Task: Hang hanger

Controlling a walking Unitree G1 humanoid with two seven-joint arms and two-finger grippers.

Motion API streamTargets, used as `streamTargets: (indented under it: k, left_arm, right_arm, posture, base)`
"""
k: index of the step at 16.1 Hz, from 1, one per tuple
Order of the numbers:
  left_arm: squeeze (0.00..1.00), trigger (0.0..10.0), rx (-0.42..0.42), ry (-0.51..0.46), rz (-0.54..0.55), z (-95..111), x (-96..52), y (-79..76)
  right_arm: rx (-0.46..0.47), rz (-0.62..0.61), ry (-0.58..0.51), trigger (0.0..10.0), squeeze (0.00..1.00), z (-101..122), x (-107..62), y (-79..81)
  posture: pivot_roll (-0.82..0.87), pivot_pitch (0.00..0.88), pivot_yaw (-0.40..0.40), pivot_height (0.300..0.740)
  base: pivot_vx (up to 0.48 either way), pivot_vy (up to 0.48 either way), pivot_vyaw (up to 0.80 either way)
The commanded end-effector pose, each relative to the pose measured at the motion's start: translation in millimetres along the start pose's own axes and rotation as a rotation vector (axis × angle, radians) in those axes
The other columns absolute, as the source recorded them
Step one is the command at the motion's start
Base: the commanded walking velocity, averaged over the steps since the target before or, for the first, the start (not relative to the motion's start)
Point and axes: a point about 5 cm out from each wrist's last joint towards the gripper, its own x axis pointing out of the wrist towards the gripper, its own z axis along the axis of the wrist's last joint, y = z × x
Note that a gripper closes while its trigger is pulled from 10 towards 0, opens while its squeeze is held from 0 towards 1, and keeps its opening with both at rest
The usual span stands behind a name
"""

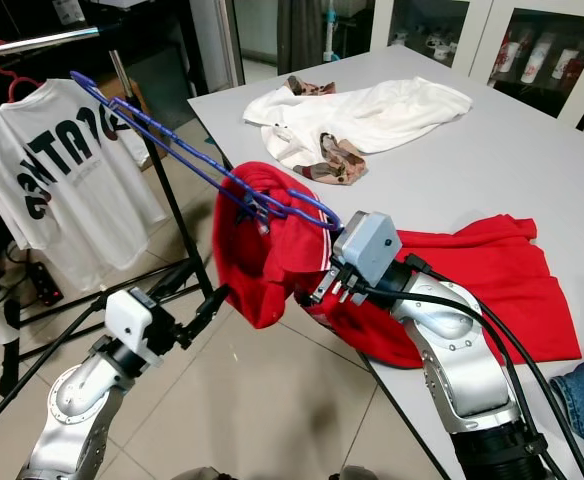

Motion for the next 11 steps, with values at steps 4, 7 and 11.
streamTargets:
  k: [4,7,11]
  left_arm:
    - [0.0,10.0,0.06,0.048,0.017,3,21.4,20.6]
    - [0.0,10.0,0.035,0.094,0.034,-4,31.1,29.7]
    - [0.0,10.0,-0.034,0.216,-0.03,-23,36.4,23.1]
  right_arm:
    - [-0.016,0.028,-0.03,0.0,0.0,7,7.2,1.9]
    - [-0.017,0.022,-0.033,0.0,0.0,9,5.3,1.9]
    - [-0.019,0.007,-0.046,0.0,0.0,12,6.3,1.9]
  posture:
    - [-0.06,0.0,0.074,0.736]
    - [-0.08,0.0,0.084,0.736]
    - [-0.09,0.0,0.094,0.736]
  base:
    - [0.0,0.0,0.0]
    - [0.0,0.0,0.0]
    - [0.0,0.0,0.0]
